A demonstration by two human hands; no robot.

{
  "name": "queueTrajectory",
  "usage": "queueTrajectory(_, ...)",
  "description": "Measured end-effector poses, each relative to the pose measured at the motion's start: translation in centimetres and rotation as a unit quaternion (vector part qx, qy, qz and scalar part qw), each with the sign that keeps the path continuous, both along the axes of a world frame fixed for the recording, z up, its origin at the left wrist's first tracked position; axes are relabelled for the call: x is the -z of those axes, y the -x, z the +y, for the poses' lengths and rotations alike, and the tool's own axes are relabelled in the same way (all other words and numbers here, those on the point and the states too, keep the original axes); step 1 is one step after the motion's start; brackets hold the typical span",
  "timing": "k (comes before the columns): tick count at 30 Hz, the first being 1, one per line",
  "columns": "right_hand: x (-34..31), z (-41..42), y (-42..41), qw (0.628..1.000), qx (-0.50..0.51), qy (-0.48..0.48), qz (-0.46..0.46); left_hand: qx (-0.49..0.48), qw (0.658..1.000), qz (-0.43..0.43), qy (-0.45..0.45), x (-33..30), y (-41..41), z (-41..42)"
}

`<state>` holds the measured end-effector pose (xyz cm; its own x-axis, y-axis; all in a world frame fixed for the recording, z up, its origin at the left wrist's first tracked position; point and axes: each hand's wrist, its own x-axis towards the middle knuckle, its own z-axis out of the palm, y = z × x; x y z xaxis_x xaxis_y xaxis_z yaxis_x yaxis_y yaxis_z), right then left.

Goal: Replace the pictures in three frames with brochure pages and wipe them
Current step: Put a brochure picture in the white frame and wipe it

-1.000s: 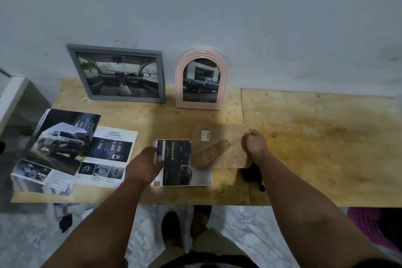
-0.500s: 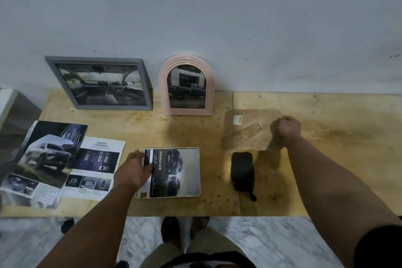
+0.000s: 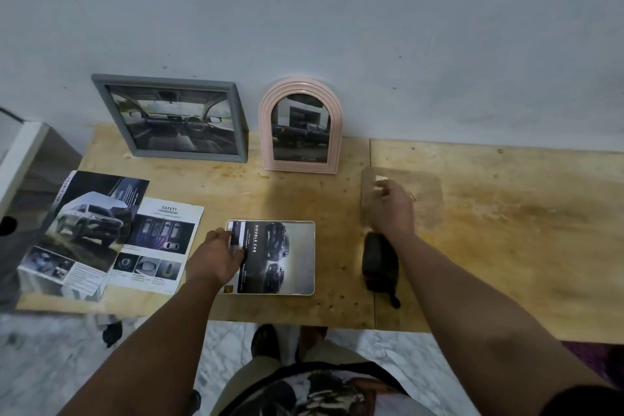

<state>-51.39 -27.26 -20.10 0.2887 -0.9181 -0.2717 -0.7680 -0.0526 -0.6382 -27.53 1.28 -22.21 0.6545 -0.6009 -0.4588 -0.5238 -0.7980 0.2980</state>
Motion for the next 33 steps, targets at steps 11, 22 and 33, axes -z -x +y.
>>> queueTrajectory(11, 3.3, 8.9, -4.9, 0.916, -0.359, -0.049, 0.175, -0.023, 0.998, 0.041, -0.044, 0.8, 0.9, 2.1)
queueTrajectory(22, 3.8, 10.8, -5.9, 0.912, -0.342, 0.023, 0.224, -0.01, 0.997, 0.061, -0.053, 1.2, 0.6, 2.4)
queueTrajectory(33, 2.6, 10.3, -5.3, 0.924, -0.054, -0.336, -0.173, -0.065, 0.996, 0.051, 0.02, 0.7, 1.3, 2.4)
